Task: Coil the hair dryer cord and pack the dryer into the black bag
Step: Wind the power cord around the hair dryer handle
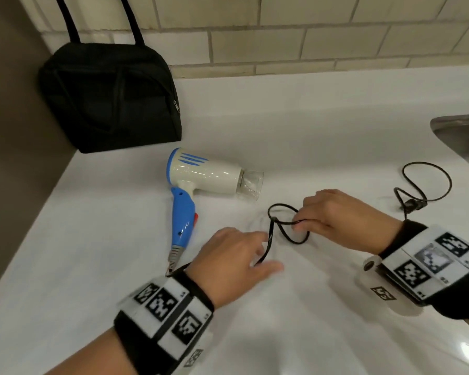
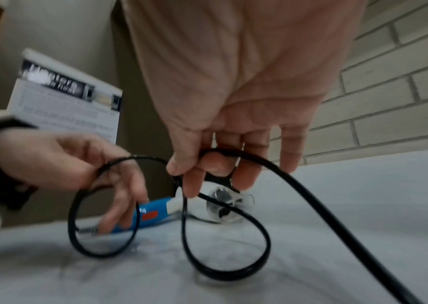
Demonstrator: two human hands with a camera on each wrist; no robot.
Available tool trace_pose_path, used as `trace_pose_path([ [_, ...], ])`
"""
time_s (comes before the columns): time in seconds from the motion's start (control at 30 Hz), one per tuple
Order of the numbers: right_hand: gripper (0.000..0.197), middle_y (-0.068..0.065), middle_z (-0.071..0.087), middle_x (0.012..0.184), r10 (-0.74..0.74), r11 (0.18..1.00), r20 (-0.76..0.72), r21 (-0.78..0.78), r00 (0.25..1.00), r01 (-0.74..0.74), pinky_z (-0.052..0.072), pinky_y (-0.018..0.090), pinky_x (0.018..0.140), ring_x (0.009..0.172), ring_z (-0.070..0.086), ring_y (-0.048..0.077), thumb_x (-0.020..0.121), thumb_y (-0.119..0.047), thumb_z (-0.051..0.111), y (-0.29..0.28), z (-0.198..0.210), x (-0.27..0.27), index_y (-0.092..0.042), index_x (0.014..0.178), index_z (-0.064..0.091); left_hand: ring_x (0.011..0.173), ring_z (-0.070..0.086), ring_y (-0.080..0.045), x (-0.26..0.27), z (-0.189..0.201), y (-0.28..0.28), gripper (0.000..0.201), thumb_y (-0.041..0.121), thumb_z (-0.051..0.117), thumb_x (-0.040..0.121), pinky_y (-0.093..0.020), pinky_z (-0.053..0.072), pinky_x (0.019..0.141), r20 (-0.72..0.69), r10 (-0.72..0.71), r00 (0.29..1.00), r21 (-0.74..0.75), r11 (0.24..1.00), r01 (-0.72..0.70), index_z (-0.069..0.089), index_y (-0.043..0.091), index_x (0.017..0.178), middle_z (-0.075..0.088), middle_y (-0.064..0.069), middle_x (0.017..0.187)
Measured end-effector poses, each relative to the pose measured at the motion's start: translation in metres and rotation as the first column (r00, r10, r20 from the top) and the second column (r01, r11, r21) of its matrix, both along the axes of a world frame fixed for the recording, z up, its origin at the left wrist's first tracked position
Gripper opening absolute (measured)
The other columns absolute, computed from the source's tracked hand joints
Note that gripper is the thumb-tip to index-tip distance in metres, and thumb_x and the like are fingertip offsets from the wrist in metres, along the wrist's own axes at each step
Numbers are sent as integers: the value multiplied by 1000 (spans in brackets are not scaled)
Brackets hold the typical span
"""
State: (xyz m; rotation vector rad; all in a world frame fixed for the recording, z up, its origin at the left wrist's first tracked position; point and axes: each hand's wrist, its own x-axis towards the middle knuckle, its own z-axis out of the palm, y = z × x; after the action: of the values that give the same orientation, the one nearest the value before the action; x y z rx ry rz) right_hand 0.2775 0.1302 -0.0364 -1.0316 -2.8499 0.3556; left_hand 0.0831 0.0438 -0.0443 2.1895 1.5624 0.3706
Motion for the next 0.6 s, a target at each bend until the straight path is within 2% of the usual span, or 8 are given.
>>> trace_pose_path([
  [0.1, 43, -22, 53, 60, -53, 980, -217, -198, 975, 9, 35, 10, 68, 69, 49, -8, 76, -57, 37, 2, 5, 4, -29, 86, 68, 68, 59, -13, -3, -1, 13, 16, 32, 42, 91, -18, 44, 72, 278, 208, 938, -105, 977, -186, 52, 28, 79, 63, 9, 65],
  [0.2, 47, -24, 49, 58, -22, 970, -220, -242, 975, -33, 29, 7, 77, 71, 44, -10, 74, -73, 31, 0, 4, 22, -40, 90, 62, 48, 57, -16, -17, 6, 21, 26, 20, 42, 92, -25, 47, 57, 549, 424, 720, -248, 906, -344, 55, 27, 70, 59, 7, 45],
  [0.27, 46, -24, 43, 66, 15, 982, 95, -190, 995, 3, 19, 11, 93, 76, 38, -10, 74, -74, 31, -3, 3, 38, -43, 88, 62, 40, 56, -14, -27, 13, 24, 27, 18, 40, 93, -21, 44, 50, 639, 474, 606, -260, 875, -409, 56, 25, 72, 60, 6, 41],
  [0.33, 34, -24, 50, 82, -15, 999, 522, -22, 853, 32, 10, 25, 107, 91, 39, -8, 83, -59, 35, -6, 1, 55, -41, 96, 61, 37, 56, -11, -36, 21, 25, 26, 18, 39, 94, -18, 44, 46, 708, 481, 517, -253, 856, -450, 56, 19, 75, 61, 5, 41],
  [0.4, 31, -19, 62, 100, -224, 971, 684, 218, 694, 98, 19, 29, 106, 103, 52, 4, 90, -46, 31, -2, 6, 68, -37, 103, 58, 37, 56, -8, -44, 27, 23, 26, 17, 37, 94, -14, 46, 47, 758, 465, 456, -240, 850, -468, 55, 16, 76, 61, 4, 41],
  [0.47, 27, -6, 69, 93, -531, 847, 545, 347, 649, 402, 40, 31, 90, 89, 63, 18, 93, -35, 30, 9, 12, 81, -28, 99, 56, 40, 58, -8, -51, 28, 18, 27, 17, 36, 95, -13, 48, 50, 771, 437, 463, -202, 857, -473, 55, 17, 76, 62, 3, 43],
  [0.53, 20, 7, 69, 76, -780, 616, 105, -46, 617, 786, 51, 33, 65, 60, 66, 25, 92, -24, 35, 27, 16, 93, -18, 87, 53, 43, 59, -10, -54, 27, 13, 27, 16, 36, 94, -15, 49, 52, 760, 427, 490, -192, 868, -458, 55, 18, 76, 63, 3, 45],
  [0.6, 20, 17, 65, 73, -884, 465, -321, -517, 341, 719, 52, 30, 46, 38, 61, 22, 92, -18, 35, 42, 15, 102, -17, 76, 48, 40, 56, -11, -50, 24, 6, 26, 14, 38, 93, -17, 47, 50, 734, 418, 536, -211, 890, -405, 56, 17, 75, 62, 1, 45],
])
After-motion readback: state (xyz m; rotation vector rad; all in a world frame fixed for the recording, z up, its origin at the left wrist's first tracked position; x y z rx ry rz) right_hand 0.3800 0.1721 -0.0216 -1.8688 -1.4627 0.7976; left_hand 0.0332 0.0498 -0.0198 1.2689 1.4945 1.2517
